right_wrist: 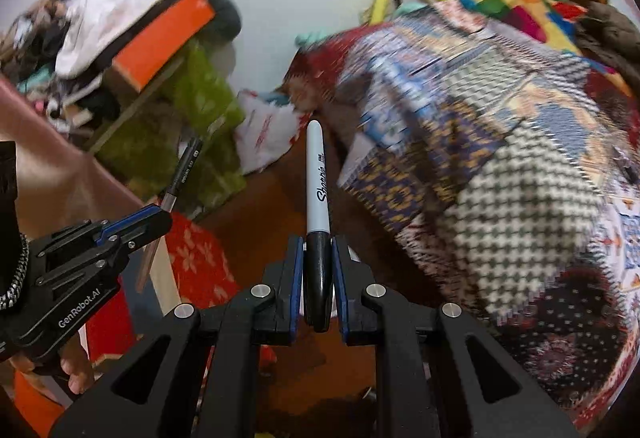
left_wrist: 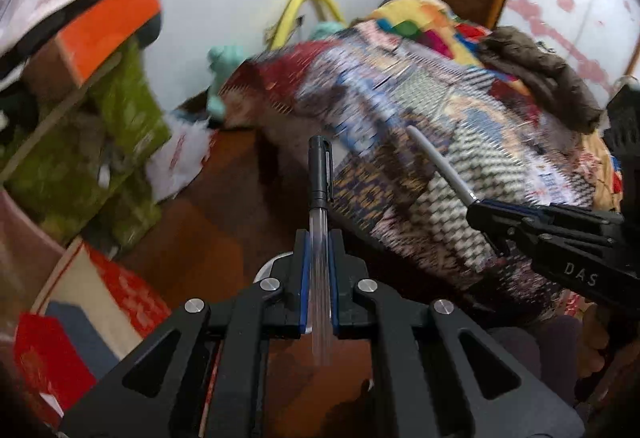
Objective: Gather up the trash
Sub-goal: 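Carry the pen and marker off the bed down to the white bucket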
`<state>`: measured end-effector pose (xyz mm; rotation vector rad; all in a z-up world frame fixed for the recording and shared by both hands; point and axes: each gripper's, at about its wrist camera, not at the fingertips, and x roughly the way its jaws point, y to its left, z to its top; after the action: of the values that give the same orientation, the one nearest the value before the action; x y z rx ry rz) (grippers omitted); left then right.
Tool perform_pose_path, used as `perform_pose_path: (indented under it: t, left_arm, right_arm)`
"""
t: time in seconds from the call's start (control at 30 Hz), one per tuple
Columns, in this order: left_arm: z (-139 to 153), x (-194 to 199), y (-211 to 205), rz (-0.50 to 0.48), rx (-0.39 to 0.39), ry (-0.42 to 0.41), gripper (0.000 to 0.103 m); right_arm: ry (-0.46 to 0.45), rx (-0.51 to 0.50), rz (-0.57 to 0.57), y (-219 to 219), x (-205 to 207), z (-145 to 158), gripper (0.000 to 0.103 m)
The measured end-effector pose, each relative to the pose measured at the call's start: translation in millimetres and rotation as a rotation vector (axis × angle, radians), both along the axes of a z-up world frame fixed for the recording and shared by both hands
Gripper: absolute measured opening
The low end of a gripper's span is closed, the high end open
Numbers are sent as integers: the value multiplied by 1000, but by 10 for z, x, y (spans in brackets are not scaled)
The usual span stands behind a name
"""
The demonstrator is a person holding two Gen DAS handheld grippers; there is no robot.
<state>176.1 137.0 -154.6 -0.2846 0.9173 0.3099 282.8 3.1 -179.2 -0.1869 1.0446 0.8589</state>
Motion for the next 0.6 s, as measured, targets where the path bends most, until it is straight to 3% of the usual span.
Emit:
perform_pose_path:
  t: [0.37,0.6]
  left_arm:
    - [-1081,-48,401,80,-155,208,7]
    - [-1545,113,462,86,-260,294,7]
  right_arm:
    - [84,-163,157,578,-147,-715,13]
    - [160,-245,202,806,-38,-1128,13]
